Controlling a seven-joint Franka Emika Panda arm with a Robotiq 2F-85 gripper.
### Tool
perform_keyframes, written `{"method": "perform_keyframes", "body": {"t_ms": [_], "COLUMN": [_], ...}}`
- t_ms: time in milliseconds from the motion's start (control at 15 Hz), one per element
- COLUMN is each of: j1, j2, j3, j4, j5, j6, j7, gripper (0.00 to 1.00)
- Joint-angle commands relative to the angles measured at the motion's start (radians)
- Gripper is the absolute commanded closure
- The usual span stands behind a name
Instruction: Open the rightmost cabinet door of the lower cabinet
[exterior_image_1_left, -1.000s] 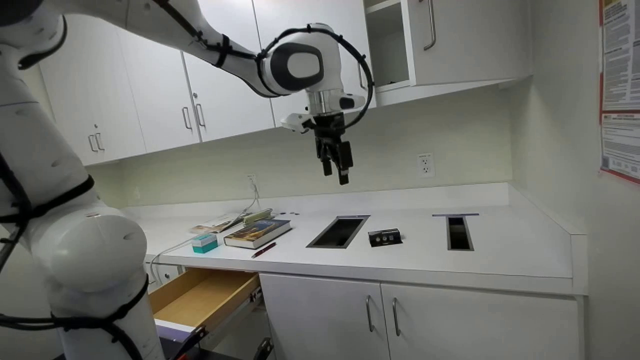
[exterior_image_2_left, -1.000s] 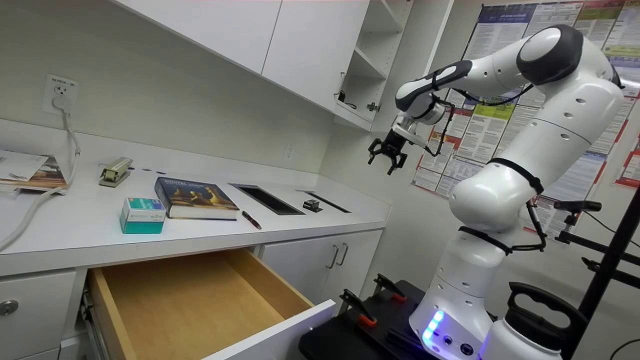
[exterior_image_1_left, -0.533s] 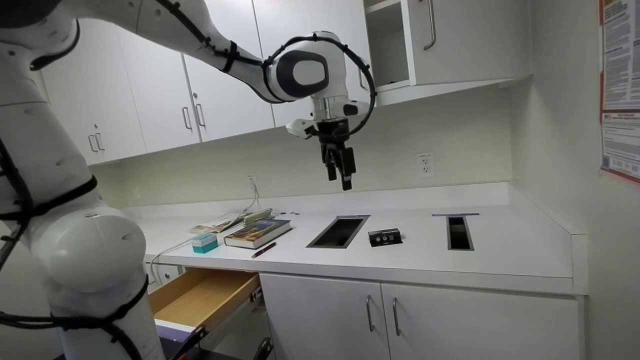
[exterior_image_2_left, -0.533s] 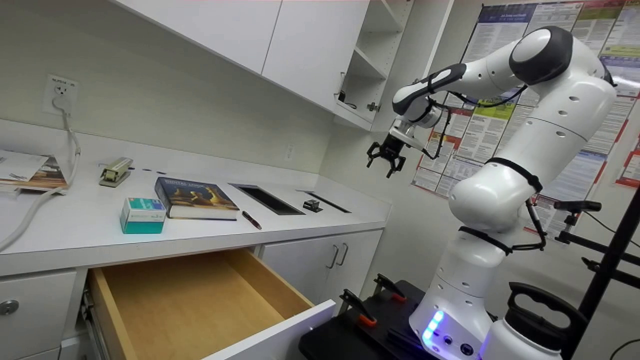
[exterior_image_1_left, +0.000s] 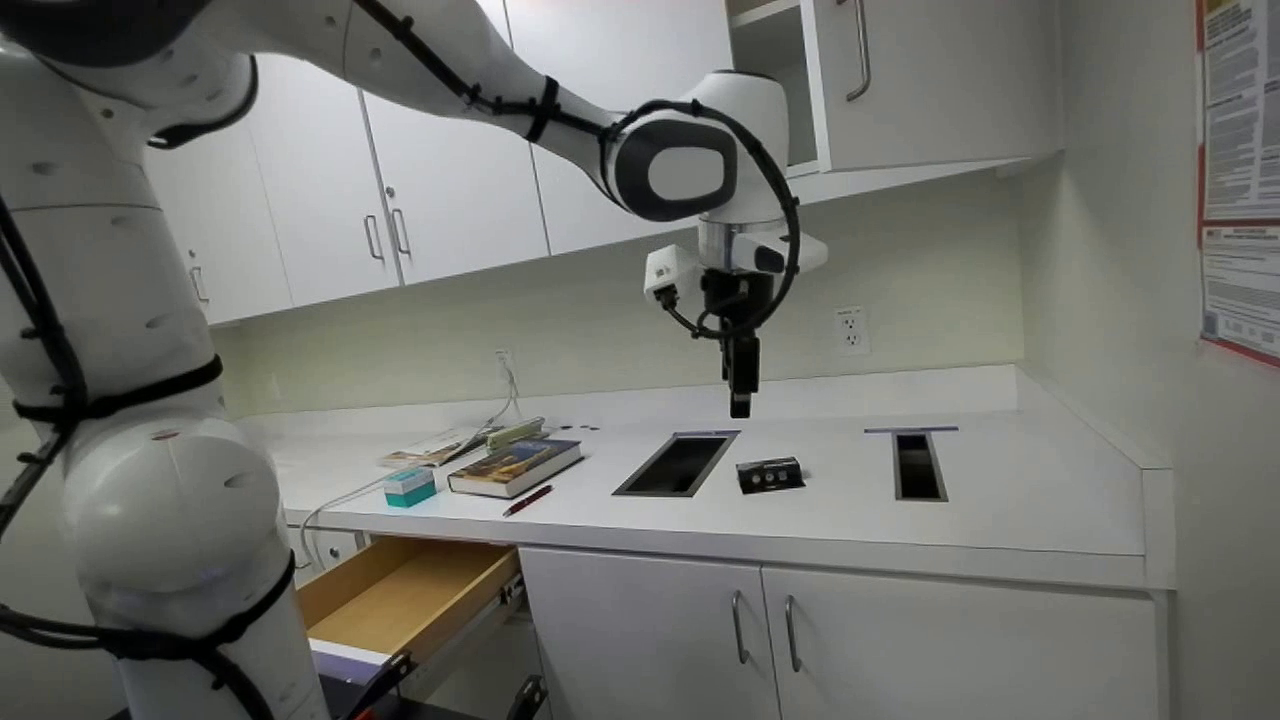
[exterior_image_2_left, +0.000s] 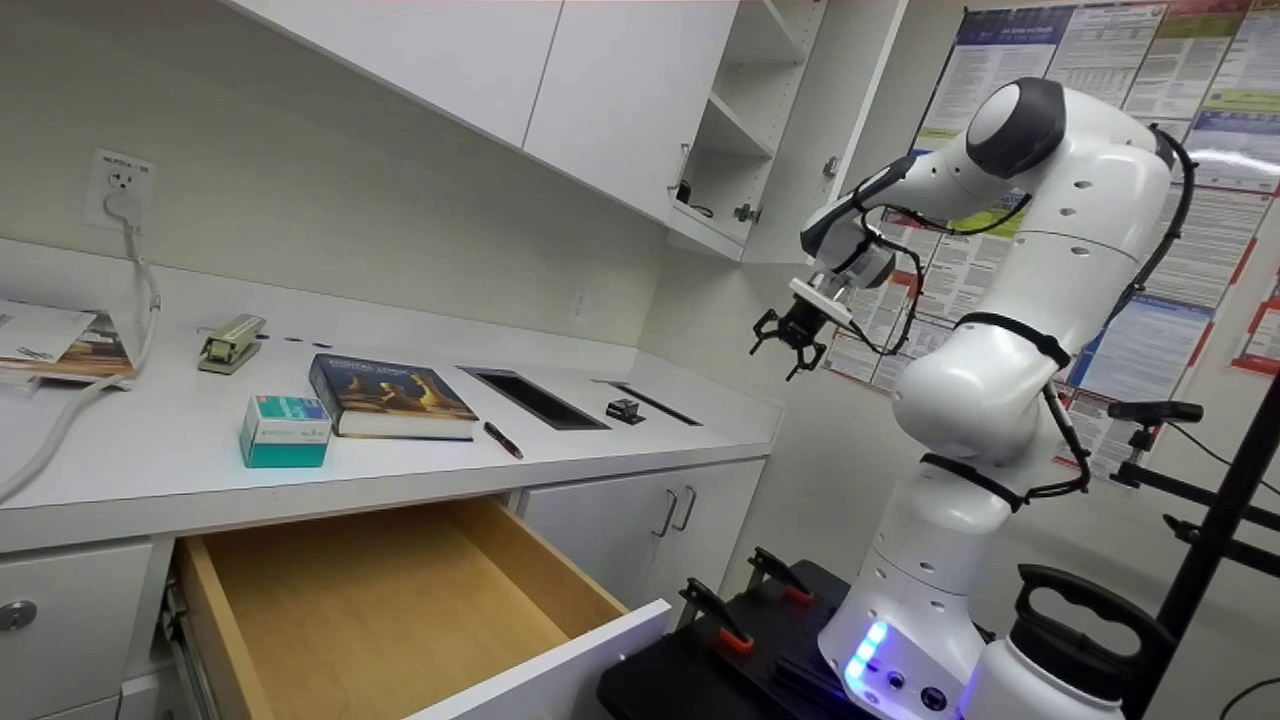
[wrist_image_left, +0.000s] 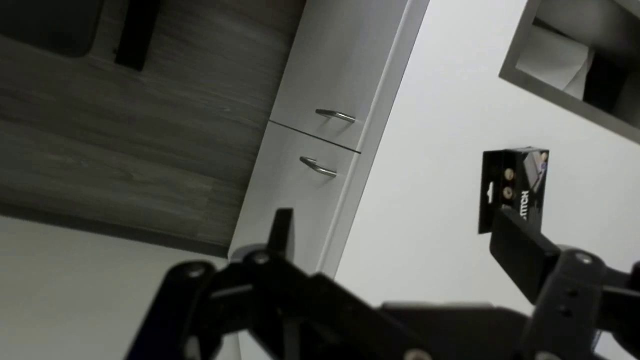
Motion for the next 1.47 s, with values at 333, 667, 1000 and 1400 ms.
{"method": "perform_keyframes", "body": {"t_ms": [333, 667, 1000, 1400], "j1": [-0.135, -0.197, -0.194, -0.198], "j2": [0.279, 0.438, 0.490, 0.499], "j3": [-0.049, -0.024, -0.010, -0.014], "j4": [0.032, 0.032, 0.010, 0.017], "j5": [0.502, 0.853, 1.007, 1.004], "j6": [-0.003, -0.010, -0.009, -0.016], "j7": [-0.043, -0.074, -0.118, -0.098], "gripper": [0.00, 0.00, 0.00, 0.00]}}
